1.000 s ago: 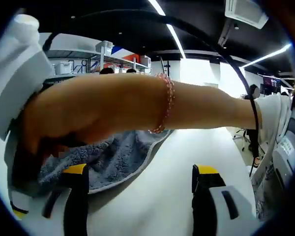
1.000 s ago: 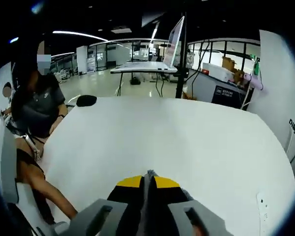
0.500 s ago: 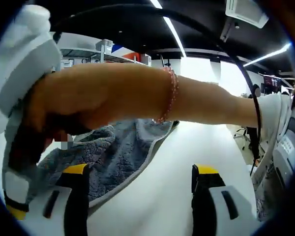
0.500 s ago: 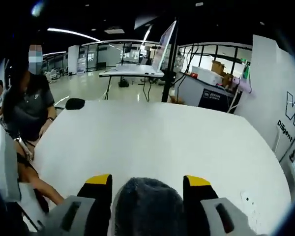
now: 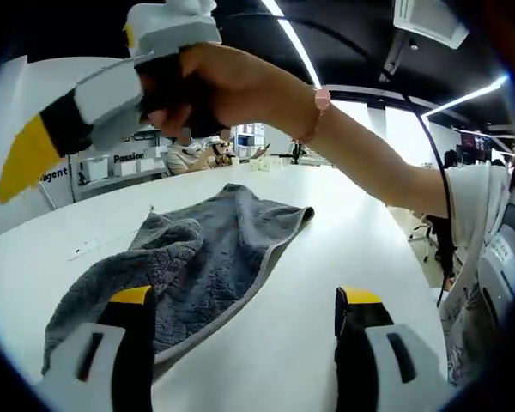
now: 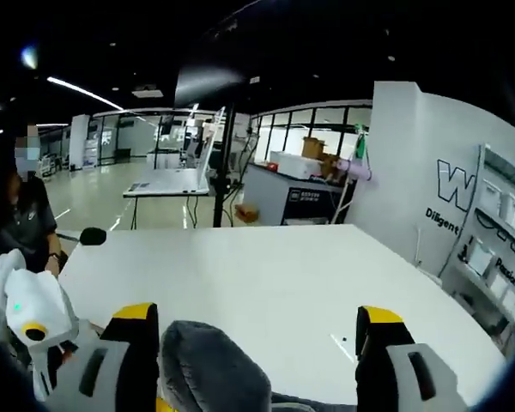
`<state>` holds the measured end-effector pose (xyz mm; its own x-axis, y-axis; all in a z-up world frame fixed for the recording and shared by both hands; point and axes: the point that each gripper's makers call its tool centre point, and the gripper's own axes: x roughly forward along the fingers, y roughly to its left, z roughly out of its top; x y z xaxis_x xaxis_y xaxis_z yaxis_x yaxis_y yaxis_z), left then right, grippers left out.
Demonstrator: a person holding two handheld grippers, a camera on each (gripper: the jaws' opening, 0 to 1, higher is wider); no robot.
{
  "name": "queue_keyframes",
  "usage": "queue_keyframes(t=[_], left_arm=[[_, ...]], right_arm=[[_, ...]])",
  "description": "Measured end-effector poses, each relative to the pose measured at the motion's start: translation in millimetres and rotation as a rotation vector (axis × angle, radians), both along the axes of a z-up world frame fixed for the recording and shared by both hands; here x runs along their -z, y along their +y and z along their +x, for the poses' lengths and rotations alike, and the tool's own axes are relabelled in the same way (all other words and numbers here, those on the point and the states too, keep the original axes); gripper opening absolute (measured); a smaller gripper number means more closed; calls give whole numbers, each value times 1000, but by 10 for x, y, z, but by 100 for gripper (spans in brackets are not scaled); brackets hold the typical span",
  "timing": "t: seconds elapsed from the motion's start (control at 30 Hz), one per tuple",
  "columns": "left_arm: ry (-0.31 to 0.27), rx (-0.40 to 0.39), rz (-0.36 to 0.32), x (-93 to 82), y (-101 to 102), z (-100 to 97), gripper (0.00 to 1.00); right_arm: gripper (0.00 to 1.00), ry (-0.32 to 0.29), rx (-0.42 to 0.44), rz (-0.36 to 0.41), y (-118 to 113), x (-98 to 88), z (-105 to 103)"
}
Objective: Fold the towel on the table until its edges align and the towel forms a compact rectangular stack.
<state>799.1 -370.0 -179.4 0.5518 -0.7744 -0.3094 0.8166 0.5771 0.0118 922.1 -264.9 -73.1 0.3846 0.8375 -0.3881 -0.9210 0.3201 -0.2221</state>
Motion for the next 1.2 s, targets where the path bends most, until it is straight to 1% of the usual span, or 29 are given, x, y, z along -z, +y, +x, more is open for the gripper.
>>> queue_keyframes(t=[0.03,0.07,0.2,0.23,0.27,0.4,0.43,0.47,0.6,0.67,0.8,0.83,0.87,0.9,1.0,1.1,1.2], left_arm=[[1,-1,-2,-6,3,-1,91],[1,-2,-3,-7,4,-1,91],[6,-5,-6,-8,5,-5,91],[7,-5,-6,-2,4,-6,91],[9,-5,-6,3,4,-6,91],[14,-7,3,26,8,-2,91],[17,-9,3,31,9,-3,91],[19,-10,3,30,10,-6,91],[12,-5,-6,0,4,-17,90],[15,-7,-7,3,12,-14,90],[13,-19,0,11,42,8,90],[12,-19,-1,6,42,7,90],[11,-18,-2,3,40,5,90],[12,-19,-1,8,43,8,90],[16,-23,3,25,55,16,89],[19,-30,9,42,71,28,89],[17,-28,11,44,69,21,89]], right_arm=[[99,-14,23,-9,-94,-26,14],[99,-18,29,-12,-120,-31,26],[99,-59,92,-6,-508,-156,8],[99,-76,109,-16,-614,-170,-7],[99,-89,114,-20,-674,-178,-17],[99,-132,185,-42,-1158,-173,-55],[99,-138,202,-36,-1274,-151,-69],[99,-135,210,-37,-1347,-130,-58],[99,-102,266,-8,-1834,-25,-88],[99,-100,293,1,-2041,20,-106],[99,-91,331,-13,-2405,157,-199],[99,-90,337,-11,-2476,176,-227],[99,-93,338,-4,-2510,209,-300],[99,-95,338,2,-2525,210,-315],[99,-87,345,13,-2678,294,-456],[99,-87,345,3,-2722,368,-540],[99,-37,337,17,-2753,514,-663]])
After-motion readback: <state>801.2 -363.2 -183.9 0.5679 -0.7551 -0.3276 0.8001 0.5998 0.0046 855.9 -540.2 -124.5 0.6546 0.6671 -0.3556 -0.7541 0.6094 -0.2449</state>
